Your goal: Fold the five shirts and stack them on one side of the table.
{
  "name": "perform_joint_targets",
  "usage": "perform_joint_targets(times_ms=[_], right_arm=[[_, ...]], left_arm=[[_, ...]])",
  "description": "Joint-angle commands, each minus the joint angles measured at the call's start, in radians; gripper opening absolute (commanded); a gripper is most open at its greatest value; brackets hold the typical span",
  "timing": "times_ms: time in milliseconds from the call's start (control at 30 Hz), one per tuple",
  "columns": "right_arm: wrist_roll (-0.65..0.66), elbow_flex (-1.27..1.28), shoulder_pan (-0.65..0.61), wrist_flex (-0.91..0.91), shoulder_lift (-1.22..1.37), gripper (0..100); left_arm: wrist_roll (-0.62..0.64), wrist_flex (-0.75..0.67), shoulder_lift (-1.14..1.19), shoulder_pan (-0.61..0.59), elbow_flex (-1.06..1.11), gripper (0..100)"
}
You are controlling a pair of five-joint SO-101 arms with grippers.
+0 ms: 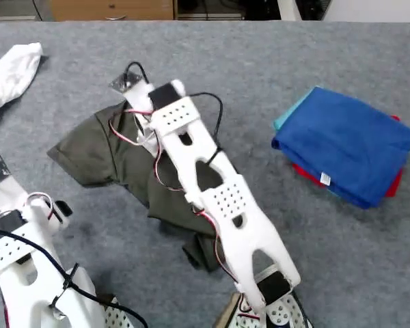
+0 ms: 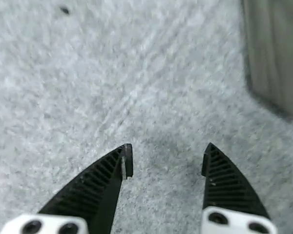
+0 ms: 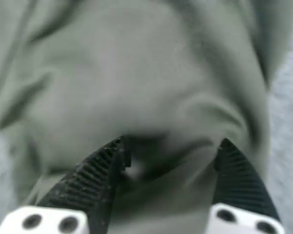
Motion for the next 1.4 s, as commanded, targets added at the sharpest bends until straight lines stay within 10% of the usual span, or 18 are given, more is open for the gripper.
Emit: perform_joint_targets(times_ms=[0,200,667,1367], right_arm=[[-0.017,-0.136,0.068,-0.023,0.073,22.8],[-0.014,-0.243,0.137,0.034,0.117,0.0],[-0.017,-0.291,0.361,0.068,-0.124,0.5],[0.008,1.093,0.42,0.064,-0.958,1.3]], left_arm=[[-0.003,-0.057,-0.005,-0.012,0.044,23],[-0.003,-0.075,-0.005,-0.006,0.068,23],[-0.005,-0.075,0.002,-0.005,0.064,23],[-0.003,-0.071,0.004,0.064,0.061,24]])
